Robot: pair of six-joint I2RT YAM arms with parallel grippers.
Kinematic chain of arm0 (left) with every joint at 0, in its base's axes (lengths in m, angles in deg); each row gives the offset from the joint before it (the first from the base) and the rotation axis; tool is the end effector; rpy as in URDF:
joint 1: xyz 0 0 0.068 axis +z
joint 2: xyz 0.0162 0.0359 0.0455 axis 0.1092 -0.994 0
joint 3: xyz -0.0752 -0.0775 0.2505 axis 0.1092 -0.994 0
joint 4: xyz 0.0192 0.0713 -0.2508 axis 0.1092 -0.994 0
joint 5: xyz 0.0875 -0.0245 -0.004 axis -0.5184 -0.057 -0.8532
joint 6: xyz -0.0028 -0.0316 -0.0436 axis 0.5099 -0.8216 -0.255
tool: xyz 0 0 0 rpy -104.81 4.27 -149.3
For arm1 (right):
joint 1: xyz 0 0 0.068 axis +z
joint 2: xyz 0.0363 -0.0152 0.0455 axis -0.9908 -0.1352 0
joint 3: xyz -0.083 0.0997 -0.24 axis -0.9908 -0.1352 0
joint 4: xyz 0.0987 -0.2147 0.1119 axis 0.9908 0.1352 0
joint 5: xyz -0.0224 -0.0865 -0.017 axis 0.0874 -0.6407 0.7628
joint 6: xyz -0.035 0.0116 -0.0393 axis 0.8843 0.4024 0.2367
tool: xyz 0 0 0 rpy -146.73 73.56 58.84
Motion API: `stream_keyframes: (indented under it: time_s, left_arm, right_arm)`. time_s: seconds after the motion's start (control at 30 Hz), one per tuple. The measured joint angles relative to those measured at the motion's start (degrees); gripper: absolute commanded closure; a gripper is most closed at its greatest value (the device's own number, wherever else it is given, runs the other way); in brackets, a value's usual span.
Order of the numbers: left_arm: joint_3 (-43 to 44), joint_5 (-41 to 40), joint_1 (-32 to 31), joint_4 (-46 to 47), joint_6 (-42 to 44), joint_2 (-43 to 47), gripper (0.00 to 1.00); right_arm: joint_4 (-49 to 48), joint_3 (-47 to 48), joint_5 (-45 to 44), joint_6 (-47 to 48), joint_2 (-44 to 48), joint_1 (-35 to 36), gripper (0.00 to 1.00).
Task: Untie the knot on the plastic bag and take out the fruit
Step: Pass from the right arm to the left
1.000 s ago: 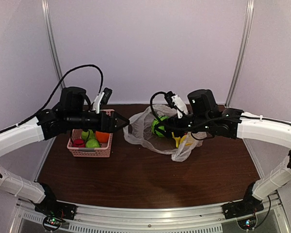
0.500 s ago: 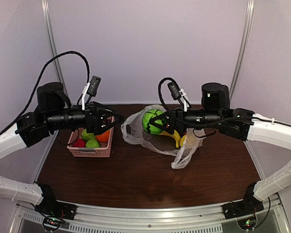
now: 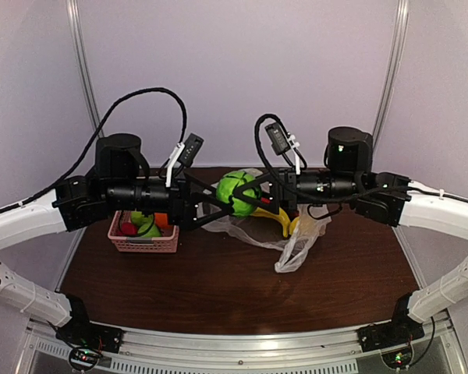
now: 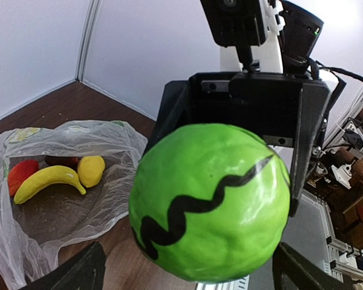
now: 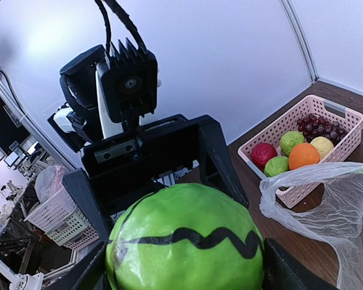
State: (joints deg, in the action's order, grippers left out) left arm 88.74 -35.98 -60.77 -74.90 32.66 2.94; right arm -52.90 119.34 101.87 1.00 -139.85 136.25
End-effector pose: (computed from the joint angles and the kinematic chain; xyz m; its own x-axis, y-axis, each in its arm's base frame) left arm 0.1486 -0.2341 0.3668 -0.5430 0.1038 -0.8333 0.8225 0.2658 -0.5028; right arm 0.1622 0.2568 0.3792 -0.5399 -0.0744 -0.8384 -0.8407 0.0968 0.5328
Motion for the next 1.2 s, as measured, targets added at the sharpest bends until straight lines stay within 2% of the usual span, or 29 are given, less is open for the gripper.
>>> stream_keyframes:
  time_s: [0.43, 0.87, 1.0, 1.2]
  left_arm:
    - [2.9, 3.0, -1.4, 1.5, -0.1, -4.7, 0.06]
    - [3.5, 3.8, -1.4, 2.7, -0.6, -5.6, 0.28]
    - [3.5, 3.8, -1.4, 2.7, -0.6, -5.6, 0.36]
    - [3.5, 3.7, -1.4, 2.7, -0.7, -5.6, 0.43]
  right_arm:
    - [-1.0, 1.0, 1.3, -1.1, -0.8, 0.0, 0.39]
    - [-0.4, 1.1, 1.6, -0.9, -1.0, 0.0, 0.38]
    - [-0.4, 1.1, 1.6, -0.9, -1.0, 0.0, 0.32]
    - [-0.4, 1.1, 1.6, -0.8, -1.0, 0.0, 0.14]
